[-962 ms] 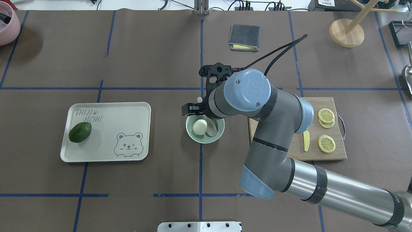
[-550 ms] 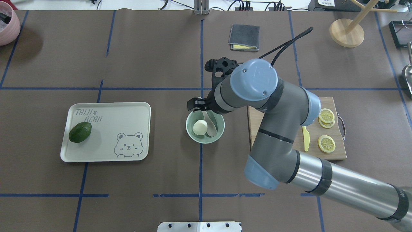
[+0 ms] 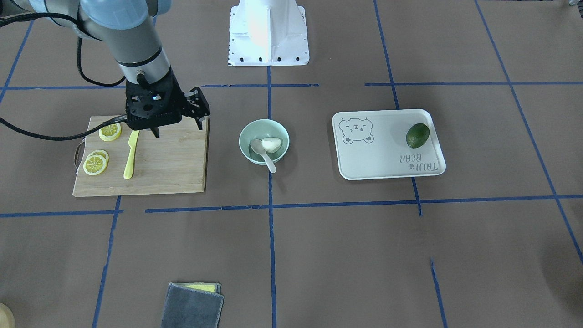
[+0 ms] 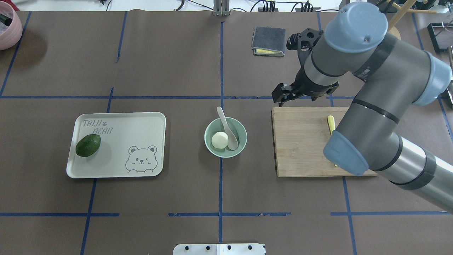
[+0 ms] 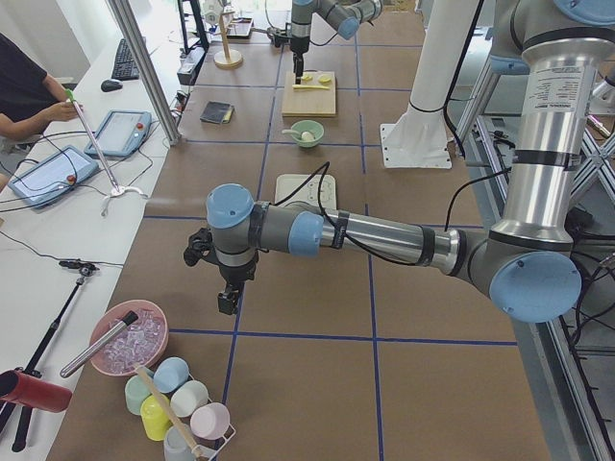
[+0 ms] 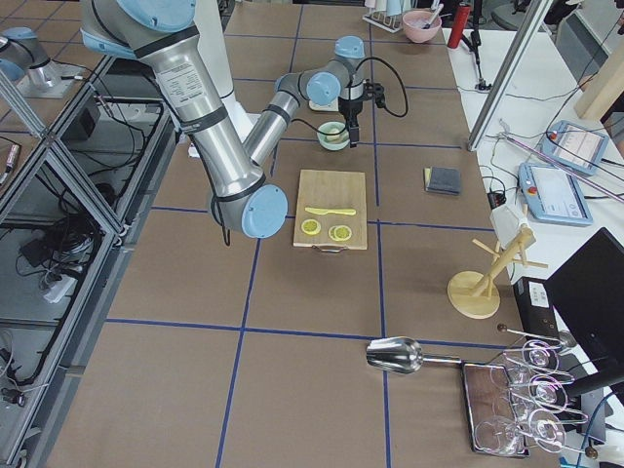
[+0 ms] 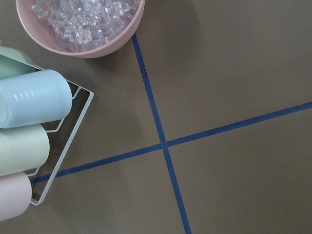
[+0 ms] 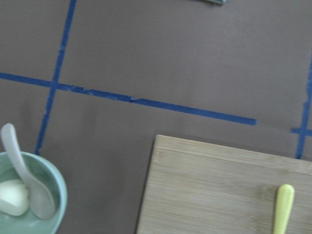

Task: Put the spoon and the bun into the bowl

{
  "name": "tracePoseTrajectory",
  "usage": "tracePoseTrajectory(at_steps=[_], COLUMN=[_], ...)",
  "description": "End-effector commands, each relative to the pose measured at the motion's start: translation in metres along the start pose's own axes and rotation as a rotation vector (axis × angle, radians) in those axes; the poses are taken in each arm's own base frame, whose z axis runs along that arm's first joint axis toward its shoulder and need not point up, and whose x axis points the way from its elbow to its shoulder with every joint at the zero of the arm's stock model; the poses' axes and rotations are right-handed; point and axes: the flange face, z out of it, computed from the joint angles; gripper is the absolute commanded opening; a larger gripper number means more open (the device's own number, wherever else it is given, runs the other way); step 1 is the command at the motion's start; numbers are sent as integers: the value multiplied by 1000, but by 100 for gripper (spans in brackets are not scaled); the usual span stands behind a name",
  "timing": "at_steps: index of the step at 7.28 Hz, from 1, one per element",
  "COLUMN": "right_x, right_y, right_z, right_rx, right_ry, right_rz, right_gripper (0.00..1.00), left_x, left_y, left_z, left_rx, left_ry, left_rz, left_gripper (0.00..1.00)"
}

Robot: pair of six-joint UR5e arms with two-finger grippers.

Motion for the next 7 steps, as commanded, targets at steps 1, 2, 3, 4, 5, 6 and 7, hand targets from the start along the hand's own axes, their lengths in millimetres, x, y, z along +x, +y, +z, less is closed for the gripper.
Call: tracePoseTrajectory(at_steps=[1, 2, 3, 4, 5, 6, 7], right_x=[96, 145, 193, 228, 266, 311, 365], right_y=[-16, -20, -18, -18, -12, -3, 5], right_z=[-17, -28, -34, -41, -43, -47, -45], right_rx=[-39, -57, -73, -70, -82, -92, -110], right_ry=[46, 25, 15, 22, 14, 2, -2], right_rz=[-26, -49, -62, -73, -32, -24, -51], right_gripper=[100, 100, 100, 100, 100, 100, 100], left_x=[-41, -47, -49, -49, -47, -42, -40], left_y=[34, 54, 59, 58, 54, 49, 46], left_z=[16, 29, 33, 34, 32, 27, 25], left_rx=[-36, -60, -68, -69, -64, -48, -45], left_ry=[14, 23, 38, 52, 52, 47, 47], left_rz=[-97, -124, -141, -150, -179, -232, -233], left_gripper=[100, 100, 100, 100, 100, 100, 100])
